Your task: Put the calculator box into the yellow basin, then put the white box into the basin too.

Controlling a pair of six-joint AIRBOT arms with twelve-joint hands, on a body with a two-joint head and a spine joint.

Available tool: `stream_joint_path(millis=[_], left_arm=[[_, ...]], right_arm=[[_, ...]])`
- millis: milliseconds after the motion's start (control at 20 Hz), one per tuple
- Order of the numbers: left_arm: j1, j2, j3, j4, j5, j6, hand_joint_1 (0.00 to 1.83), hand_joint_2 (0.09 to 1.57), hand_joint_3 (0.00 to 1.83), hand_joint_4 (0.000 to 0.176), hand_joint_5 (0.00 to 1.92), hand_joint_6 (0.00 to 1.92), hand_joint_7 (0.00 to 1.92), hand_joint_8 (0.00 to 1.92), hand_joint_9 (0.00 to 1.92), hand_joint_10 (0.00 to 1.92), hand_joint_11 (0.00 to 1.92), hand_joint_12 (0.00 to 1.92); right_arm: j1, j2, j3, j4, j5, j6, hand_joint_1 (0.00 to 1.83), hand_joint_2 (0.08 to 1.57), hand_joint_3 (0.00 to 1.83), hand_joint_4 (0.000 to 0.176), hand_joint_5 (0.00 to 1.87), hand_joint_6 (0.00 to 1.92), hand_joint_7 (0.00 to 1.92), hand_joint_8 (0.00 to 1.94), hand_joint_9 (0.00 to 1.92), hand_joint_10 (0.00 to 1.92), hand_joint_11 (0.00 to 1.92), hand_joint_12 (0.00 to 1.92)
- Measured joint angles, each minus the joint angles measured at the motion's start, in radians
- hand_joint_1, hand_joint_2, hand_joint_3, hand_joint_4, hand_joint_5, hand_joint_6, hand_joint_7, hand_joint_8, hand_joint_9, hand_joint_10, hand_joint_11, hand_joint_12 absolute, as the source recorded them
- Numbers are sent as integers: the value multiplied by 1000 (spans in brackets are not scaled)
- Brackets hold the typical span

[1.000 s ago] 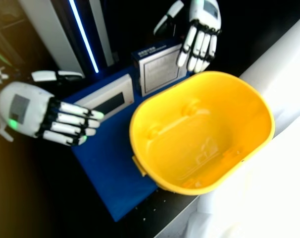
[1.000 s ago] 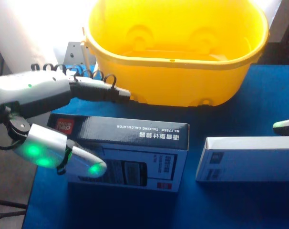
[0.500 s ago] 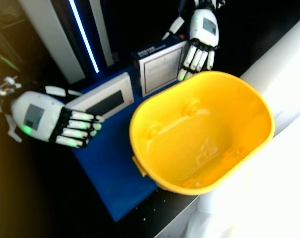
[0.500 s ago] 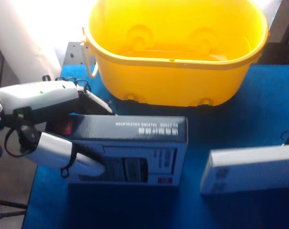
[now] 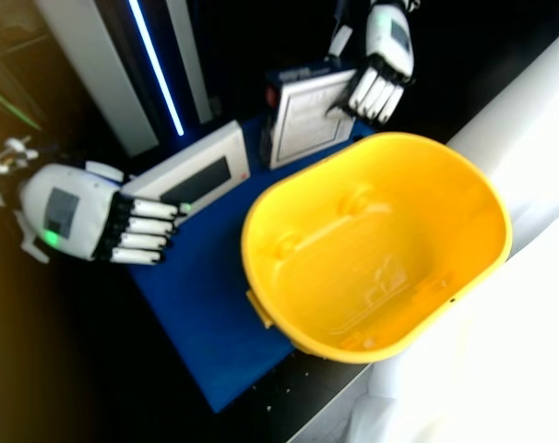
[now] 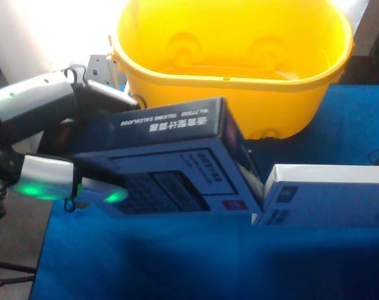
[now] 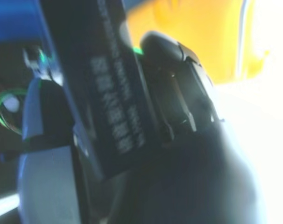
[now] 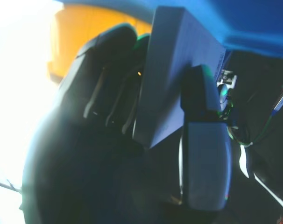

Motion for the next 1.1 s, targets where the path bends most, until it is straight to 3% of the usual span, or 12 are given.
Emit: stream_joint_path(millis=[150, 250, 350, 400, 500, 550, 650, 700, 800, 900, 950, 1100], left_arm=[[0, 8, -7, -16, -83, 2, 1354, 1182, 0, 0, 720, 1277, 865, 1127, 852, 1356, 686, 1444], [-9, 10, -11, -24, -138, 18, 1367, 1139, 0, 0, 837, 1126, 971, 1010, 868, 1257, 701, 1333], [-30, 10, -19, -35, -206, 42, 1366, 1152, 3, 0, 784, 1138, 949, 1066, 854, 1335, 760, 1442], [-45, 10, -19, -35, -237, 49, 1349, 1204, 1, 0, 677, 1283, 849, 1202, 786, 1472, 689, 1559], [-79, 10, -19, -40, -293, 79, 1350, 1210, 0, 0, 656, 1197, 866, 1251, 772, 1505, 740, 1631], [-94, 10, -18, -43, -304, 88, 1353, 1203, 0, 0, 677, 1151, 878, 1238, 773, 1494, 744, 1632], [-137, 10, -12, -37, -334, 106, 1358, 1193, 0, 0, 620, 1237, 931, 1147, 828, 1447, 758, 1623], [-157, 10, -8, -34, -351, 118, 1355, 1197, 0, 0, 673, 1155, 894, 1212, 787, 1478, 751, 1626], [-201, -1, 9, -31, -378, 128, 1358, 1193, 0, 0, 620, 1237, 932, 1145, 829, 1446, 759, 1621], [-256, -21, 34, -20, -388, 130, 1355, 1198, 1, 0, 683, 1138, 887, 1226, 779, 1484, 749, 1626], [-288, -37, 53, -11, -385, 131, 1358, 1194, 0, 0, 632, 1219, 923, 1159, 820, 1453, 757, 1622], [-395, -93, 120, 5, -332, 130, 1358, 1193, 0, 0, 630, 1222, 925, 1156, 822, 1452, 758, 1622]], right_arm=[[0, 0, -1, 11, -2, 0, 1206, 1157, 0, 0, 881, 1073, 942, 1181, 880, 1059, 728, 1509], [0, -2, -1, 14, -5, 0, 1212, 1152, 0, 0, 887, 1053, 954, 1173, 883, 1054, 713, 1534], [0, -7, -1, 9, -6, 0, 1211, 1155, 1, 0, 878, 1057, 946, 1196, 880, 1075, 706, 1554], [0, -8, -1, 3, -5, 0, 1208, 1156, 1, 0, 879, 1075, 939, 1184, 864, 1070, 692, 1550], [0, -8, -1, 11, -5, 1, 1360, 1156, 1, 0, 832, 1116, 913, 1145, 828, 1333, 676, 1519], [0, -10, 0, 16, -5, 1, 1234, 1159, 0, 0, 866, 1098, 925, 1179, 816, 1180, 628, 1584], [0, -15, 2, 19, -5, 1, 1216, 1157, 0, 0, 879, 1055, 941, 1204, 832, 1153, 637, 1661], [0, -23, 5, 19, -5, 1, 1335, 1155, 1, 0, 857, 1073, 935, 1155, 808, 1322, 624, 1648], [-1, -34, 10, 18, 5, 1, 1363, 1152, 0, 0, 861, 1078, 916, 1144, 823, 1352, 675, 1632], [-1, -43, 16, 20, 18, 1, 1219, 1150, 0, 0, 906, 1043, 936, 1183, 894, 1172, 786, 1591], [-1, -46, 16, 23, 21, 1, 1211, 1152, 0, 0, 910, 1054, 925, 1185, 905, 1130, 809, 1553], [-1, -54, 16, 21, 26, 1, 1209, 1153, 1, 0, 916, 1030, 917, 1215, 916, 1155, 817, 1603]])
